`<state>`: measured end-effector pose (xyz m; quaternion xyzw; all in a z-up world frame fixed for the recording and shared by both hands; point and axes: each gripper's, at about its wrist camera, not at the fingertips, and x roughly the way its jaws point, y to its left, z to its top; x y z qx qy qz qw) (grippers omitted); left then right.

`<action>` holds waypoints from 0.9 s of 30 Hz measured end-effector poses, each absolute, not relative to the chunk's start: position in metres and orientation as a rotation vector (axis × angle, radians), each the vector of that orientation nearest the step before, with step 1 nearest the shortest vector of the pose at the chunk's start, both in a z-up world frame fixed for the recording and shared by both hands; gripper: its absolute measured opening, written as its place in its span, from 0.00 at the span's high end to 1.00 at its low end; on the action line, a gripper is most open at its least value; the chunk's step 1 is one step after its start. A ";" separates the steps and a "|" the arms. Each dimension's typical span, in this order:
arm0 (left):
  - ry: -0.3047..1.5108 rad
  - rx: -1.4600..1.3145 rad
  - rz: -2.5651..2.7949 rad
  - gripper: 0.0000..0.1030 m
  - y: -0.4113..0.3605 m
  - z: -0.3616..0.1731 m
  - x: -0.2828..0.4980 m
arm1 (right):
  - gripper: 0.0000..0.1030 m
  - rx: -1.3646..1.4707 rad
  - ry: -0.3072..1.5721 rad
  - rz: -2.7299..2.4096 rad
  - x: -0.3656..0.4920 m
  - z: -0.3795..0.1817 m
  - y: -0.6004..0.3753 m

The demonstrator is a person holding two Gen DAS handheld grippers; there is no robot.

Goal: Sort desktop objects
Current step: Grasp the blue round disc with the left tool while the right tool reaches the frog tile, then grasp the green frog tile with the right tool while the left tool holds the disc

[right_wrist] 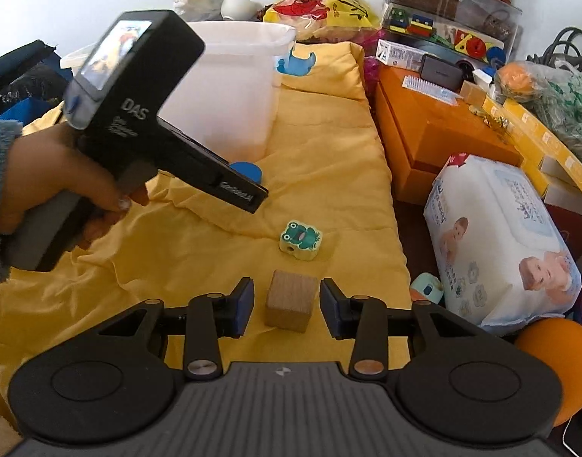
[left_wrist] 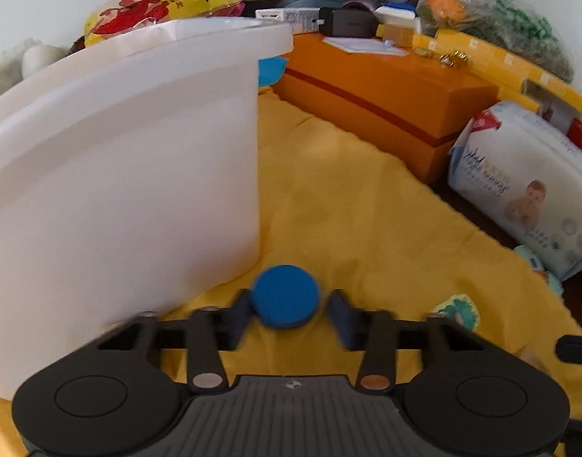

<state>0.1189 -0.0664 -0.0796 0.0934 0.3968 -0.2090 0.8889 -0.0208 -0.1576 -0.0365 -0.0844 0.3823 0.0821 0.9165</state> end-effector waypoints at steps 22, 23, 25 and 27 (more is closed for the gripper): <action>0.800 0.104 -0.174 0.60 0.041 -0.051 0.000 | 0.56 -0.075 0.891 0.163 0.054 -0.064 -0.163; 0.794 0.100 -0.166 0.60 0.044 -0.048 -0.003 | 0.63 -0.067 0.897 0.164 0.055 -0.066 -0.164; 0.774 0.094 -0.153 0.60 0.048 -0.041 -0.006 | 0.65 -0.078 0.894 0.179 0.054 -0.065 -0.161; 0.747 0.088 -0.147 0.60 0.051 -0.030 -0.009 | 0.65 -0.092 0.883 0.204 0.051 -0.061 -0.156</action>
